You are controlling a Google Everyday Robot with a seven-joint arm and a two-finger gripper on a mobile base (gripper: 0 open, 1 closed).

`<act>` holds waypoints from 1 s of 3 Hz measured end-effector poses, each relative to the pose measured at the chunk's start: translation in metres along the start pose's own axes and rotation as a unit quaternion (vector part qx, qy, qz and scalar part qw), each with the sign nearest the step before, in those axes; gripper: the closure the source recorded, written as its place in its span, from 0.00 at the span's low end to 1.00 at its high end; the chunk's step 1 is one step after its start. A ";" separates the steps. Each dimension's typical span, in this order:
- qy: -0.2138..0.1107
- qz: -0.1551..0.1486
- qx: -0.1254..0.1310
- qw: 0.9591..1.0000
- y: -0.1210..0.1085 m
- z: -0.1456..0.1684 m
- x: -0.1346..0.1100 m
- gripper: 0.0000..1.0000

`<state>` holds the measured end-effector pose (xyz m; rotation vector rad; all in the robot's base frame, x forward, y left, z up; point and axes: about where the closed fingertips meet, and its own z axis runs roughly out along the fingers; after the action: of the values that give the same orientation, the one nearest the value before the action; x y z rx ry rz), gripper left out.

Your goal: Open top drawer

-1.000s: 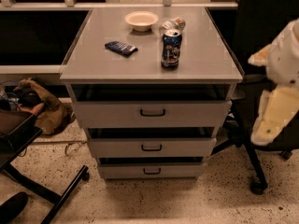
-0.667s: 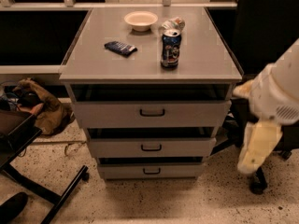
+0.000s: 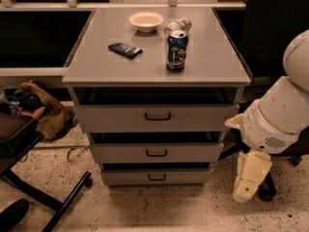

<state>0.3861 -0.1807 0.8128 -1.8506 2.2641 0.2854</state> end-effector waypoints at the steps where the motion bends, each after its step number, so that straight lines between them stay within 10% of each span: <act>1: -0.020 0.011 0.012 1.000 -0.016 0.018 0.001 0.00; 3: -0.105 0.070 0.073 0.989 -0.083 0.091 -0.001 0.00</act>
Offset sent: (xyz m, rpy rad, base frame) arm 0.1198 -0.0031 -0.1057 0.2456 -0.2230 -0.2776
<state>0.4703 -0.1712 0.7238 -1.5171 2.2083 0.3121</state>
